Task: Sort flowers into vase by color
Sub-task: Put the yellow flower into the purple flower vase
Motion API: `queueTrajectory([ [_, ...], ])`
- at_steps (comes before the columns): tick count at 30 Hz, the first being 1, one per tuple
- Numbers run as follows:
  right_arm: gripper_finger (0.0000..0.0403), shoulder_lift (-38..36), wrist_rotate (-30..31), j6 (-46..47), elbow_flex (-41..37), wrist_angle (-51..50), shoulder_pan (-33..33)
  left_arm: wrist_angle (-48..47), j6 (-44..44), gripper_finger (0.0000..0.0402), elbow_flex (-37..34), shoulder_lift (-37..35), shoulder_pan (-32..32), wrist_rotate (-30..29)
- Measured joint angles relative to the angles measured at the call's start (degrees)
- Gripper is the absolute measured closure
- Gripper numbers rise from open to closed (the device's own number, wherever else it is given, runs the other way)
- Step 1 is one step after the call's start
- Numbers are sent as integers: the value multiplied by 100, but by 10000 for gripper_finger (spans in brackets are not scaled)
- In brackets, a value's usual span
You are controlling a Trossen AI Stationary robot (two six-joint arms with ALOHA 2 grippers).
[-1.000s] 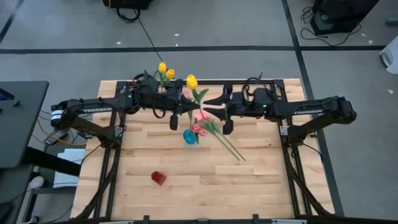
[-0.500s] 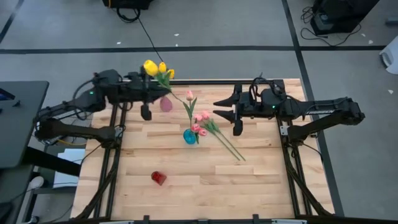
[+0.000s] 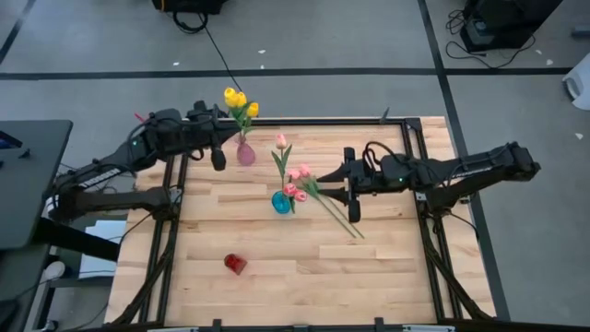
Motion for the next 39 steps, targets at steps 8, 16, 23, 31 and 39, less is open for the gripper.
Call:
queueTrajectory([
  [8,252,-80,601,-241,-20,8,414,530,-36,400,-683,-96,663,-21],
  [16,252,-80,650,-201,-20,-156,464,1205,-25,400,-1231,-92,1174,25],
  [23,252,-80,682,-172,-20,-205,463,1541,-196,400,-1629,-92,1327,408],
  [31,252,-80,769,-171,-20,-141,462,1482,-178,400,-1666,-90,1327,472],
  [39,252,-80,767,-171,-20,-133,462,1351,-204,400,-1224,-101,1327,605],
])
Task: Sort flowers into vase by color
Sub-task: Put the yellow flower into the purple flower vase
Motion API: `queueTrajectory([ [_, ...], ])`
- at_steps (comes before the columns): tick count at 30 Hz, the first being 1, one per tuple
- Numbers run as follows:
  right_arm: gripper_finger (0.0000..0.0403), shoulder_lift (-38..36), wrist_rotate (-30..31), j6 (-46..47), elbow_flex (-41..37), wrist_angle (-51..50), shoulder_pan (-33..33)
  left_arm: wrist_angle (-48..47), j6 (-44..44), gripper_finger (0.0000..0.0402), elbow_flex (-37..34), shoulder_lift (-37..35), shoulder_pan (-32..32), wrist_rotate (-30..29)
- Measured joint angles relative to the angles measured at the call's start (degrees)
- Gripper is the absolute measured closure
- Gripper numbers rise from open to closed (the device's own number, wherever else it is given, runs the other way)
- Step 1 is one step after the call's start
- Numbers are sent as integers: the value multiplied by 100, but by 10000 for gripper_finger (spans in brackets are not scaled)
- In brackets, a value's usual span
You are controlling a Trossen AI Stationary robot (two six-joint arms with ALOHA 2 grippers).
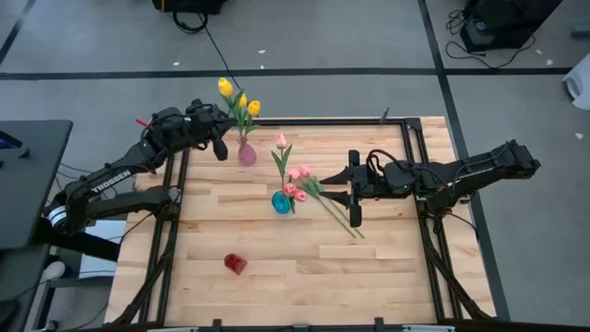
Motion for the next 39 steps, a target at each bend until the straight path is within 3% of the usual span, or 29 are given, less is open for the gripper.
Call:
queueTrajectory([
  [9,252,2,-1,24,0,-2,0,5,-246,400,-29,40,0,205],
  [26,252,2,-6,24,0,-22,0,-27,-548,387,-903,72,0,-10],
  [39,252,4,2,26,0,26,-22,-249,-872,377,-1336,116,-2,-597],
])
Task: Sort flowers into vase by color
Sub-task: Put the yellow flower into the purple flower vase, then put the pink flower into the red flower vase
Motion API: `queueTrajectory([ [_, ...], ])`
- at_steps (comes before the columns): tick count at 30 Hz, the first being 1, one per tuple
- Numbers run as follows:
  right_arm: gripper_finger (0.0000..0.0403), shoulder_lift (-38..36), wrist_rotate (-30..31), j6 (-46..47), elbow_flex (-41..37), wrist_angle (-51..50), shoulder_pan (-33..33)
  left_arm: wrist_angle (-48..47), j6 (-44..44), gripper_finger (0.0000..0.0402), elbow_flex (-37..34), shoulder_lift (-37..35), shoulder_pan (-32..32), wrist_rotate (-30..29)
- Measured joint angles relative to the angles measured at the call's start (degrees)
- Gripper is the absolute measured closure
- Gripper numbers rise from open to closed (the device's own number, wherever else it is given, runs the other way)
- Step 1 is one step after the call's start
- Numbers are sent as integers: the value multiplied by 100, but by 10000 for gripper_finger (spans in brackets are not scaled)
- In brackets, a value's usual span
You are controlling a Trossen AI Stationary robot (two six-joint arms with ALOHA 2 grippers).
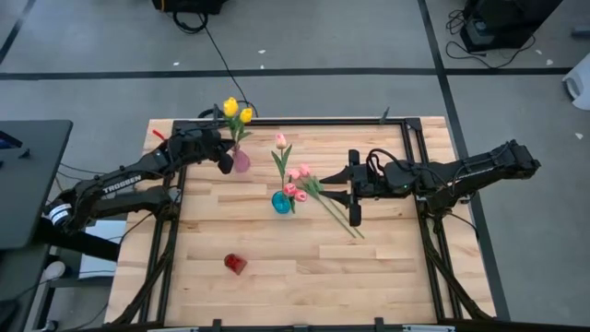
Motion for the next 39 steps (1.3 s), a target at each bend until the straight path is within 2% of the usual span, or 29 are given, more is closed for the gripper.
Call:
queueTrajectory([
  [3,252,0,143,0,0,0,0,-159,0,362,36,0,0,-49],
  [7,252,0,236,1,0,-4,0,-473,60,316,332,-14,-5,-31],
  [13,252,0,238,3,0,-146,0,-1606,135,242,1112,-42,-14,-27],
  [17,252,0,244,3,0,-367,-30,-2046,116,214,1233,-45,-126,-6],
  [22,252,0,260,167,-72,-580,-44,-2476,43,209,1244,-297,-421,2],
  [26,252,2,319,333,-337,-573,-49,-2759,-186,208,1244,-839,-684,-243],
  [31,252,2,424,623,-810,-296,-167,-2806,-664,208,1124,-1546,-1057,-243],
  [34,252,0,407,910,-1082,-83,-262,-2812,-884,208,1102,-1797,-1346,-66],
  [39,252,2,636,1769,-1561,-92,-444,-2586,-1062,208,1093,-1810,-2020,212],
])
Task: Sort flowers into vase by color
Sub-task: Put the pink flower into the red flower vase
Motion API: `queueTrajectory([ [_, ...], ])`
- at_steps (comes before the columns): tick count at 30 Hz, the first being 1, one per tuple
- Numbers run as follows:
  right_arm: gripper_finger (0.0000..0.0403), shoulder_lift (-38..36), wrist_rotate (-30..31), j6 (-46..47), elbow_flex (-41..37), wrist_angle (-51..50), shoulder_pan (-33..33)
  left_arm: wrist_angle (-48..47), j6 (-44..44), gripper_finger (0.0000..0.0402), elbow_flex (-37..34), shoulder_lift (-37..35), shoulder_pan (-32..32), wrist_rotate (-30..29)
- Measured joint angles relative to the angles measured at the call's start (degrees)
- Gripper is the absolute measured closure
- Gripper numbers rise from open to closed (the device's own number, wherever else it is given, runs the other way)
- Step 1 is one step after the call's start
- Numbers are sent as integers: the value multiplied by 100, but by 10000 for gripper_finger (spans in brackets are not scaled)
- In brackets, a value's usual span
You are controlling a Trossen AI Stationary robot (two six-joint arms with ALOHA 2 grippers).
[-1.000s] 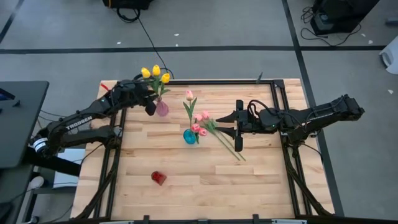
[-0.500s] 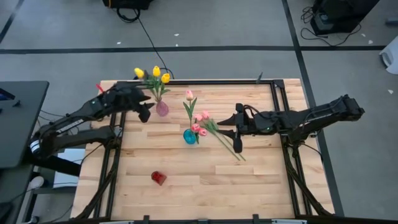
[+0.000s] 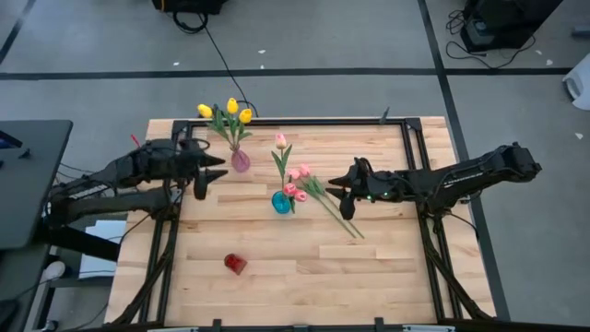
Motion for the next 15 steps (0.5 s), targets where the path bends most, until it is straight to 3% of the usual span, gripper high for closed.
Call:
queueTrajectory([
  [4,252,209,141,530,-312,-28,-74,521,179,209,-13,105,-775,-96],
  [9,252,971,112,852,-274,-356,-174,1689,464,209,-266,89,-1685,-357],
  [15,258,1889,-305,900,86,-1064,-523,1898,469,209,-365,223,-2012,-550],
])
